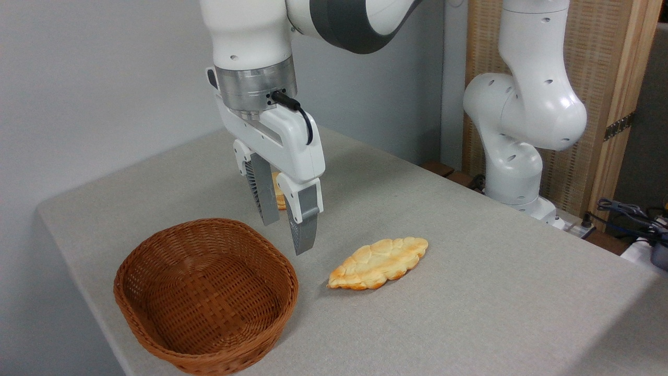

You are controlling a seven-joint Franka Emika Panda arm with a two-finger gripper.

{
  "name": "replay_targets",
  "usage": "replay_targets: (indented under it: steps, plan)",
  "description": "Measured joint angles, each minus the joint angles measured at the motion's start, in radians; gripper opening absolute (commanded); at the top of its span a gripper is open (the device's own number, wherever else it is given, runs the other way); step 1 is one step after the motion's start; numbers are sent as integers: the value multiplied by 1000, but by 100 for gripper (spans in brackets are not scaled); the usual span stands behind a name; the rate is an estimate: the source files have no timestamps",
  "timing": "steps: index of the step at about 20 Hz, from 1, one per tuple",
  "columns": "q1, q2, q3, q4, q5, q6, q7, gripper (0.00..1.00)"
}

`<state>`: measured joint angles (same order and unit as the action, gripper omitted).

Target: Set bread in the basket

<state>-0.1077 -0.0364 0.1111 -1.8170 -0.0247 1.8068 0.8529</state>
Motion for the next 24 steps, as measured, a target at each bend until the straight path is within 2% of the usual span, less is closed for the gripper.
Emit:
replay_targets:
  steps: [7, 12, 18, 21, 24]
  plan:
    - [-1, -1, 0, -42, 0, -7, 1, 100]
    - [-1, -21, 0, -163, 1, -7, 99, 100]
    - [0, -39, 19, -284, 2, -7, 153, 100]
    - [1, -41, 39, -315, 53, -7, 179, 100]
    - [0, -41, 41, -342, 69, -6, 183, 100]
